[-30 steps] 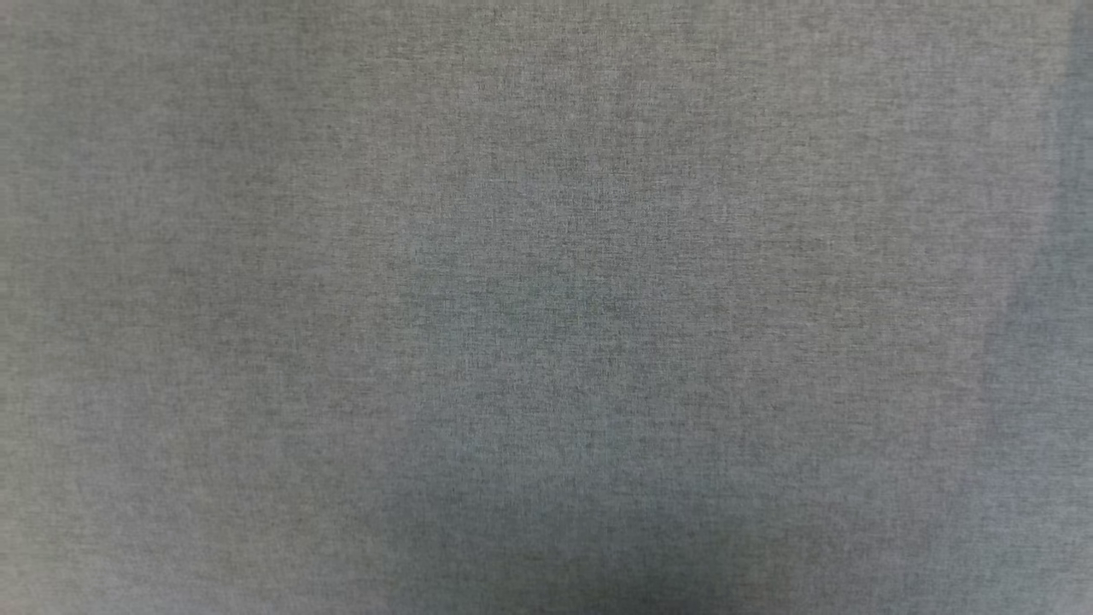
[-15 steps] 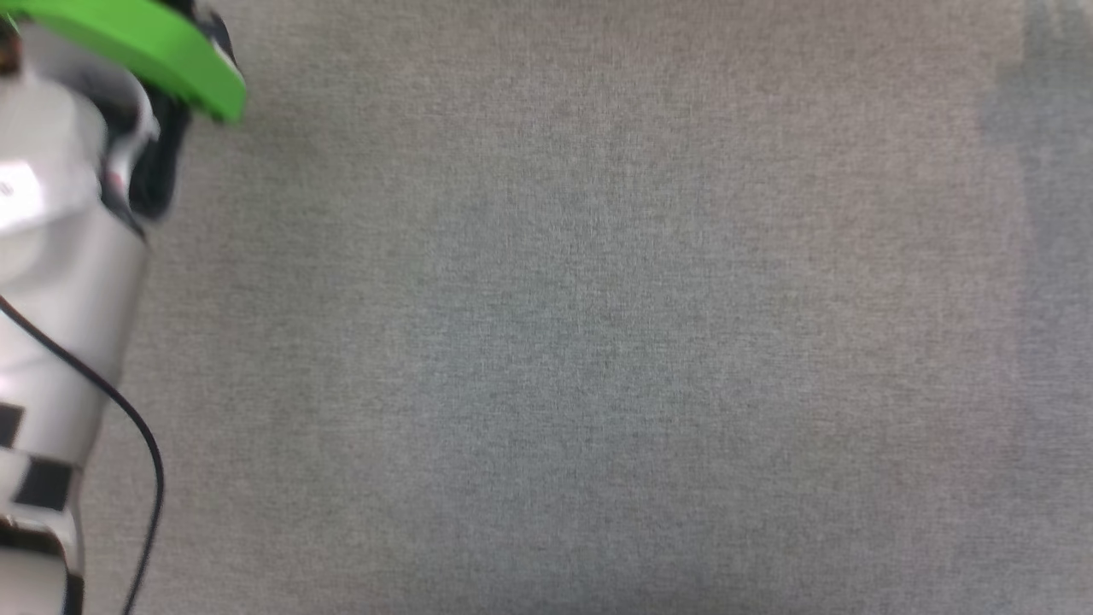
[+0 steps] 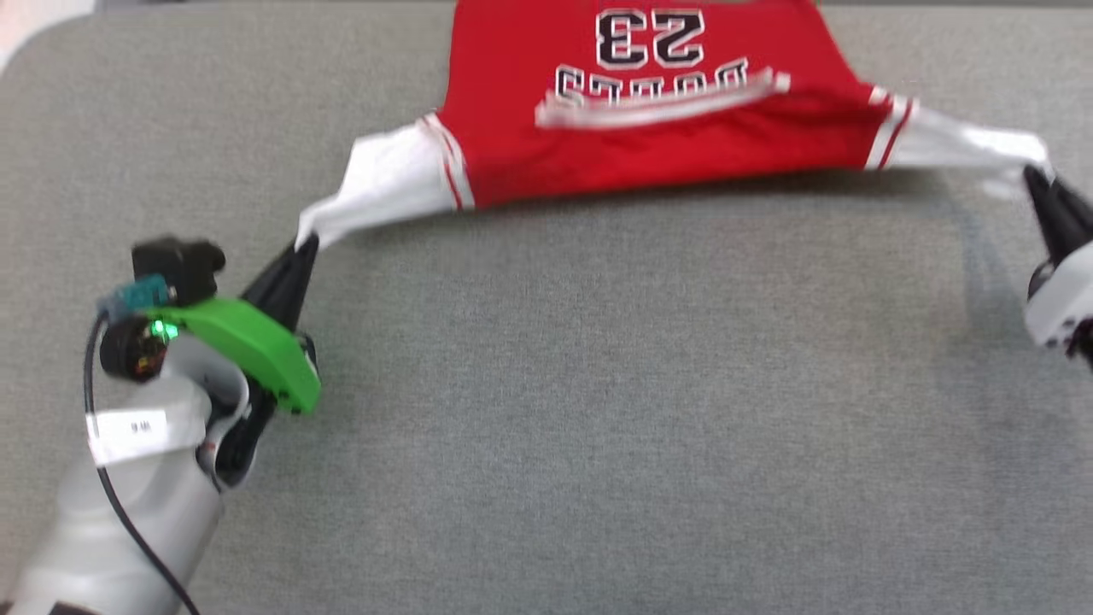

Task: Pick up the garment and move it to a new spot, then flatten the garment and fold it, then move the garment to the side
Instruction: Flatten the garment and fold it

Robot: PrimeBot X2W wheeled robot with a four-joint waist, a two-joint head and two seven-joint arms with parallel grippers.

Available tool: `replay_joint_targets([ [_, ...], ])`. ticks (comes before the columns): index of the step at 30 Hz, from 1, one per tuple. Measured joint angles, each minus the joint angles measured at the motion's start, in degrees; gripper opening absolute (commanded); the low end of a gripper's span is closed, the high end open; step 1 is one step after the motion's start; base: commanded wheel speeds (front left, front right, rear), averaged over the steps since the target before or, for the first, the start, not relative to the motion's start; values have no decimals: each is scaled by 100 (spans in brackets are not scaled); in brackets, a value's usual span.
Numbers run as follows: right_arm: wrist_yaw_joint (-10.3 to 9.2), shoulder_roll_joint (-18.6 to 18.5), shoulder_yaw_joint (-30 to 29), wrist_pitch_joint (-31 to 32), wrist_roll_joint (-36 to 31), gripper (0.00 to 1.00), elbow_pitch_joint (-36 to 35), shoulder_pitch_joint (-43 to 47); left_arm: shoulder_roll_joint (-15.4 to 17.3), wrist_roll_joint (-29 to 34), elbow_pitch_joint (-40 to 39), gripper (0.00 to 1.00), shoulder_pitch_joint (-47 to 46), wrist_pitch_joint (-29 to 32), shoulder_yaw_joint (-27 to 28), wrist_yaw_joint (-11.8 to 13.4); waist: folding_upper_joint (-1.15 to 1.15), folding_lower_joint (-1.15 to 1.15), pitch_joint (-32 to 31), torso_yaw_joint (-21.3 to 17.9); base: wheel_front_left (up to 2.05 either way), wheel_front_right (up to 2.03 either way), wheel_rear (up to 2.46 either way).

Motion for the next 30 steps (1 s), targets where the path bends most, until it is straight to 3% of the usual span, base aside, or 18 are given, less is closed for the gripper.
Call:
replay_joint_targets([
  [12, 0, -69, -59, 36, 112, 0, -288, 1273, 133, -166, -122, 0, 1094, -33, -102, 83, 0, 0, -792, -62, 0, 0, 0],
  [20, 0, -205, 37, 745, 389, 0, -773, 2273, 315, -455, -423, 0, 2015, 221, -187, 155, 0, 0, -1352, -134, 0, 0, 0],
  [30, 0, -402, -355, 1845, 916, 0, -1692, 3537, 915, -1026, -1471, 0, 3139, 894, -198, 403, 0, 0, -1834, -300, 0, 0, 0],
])
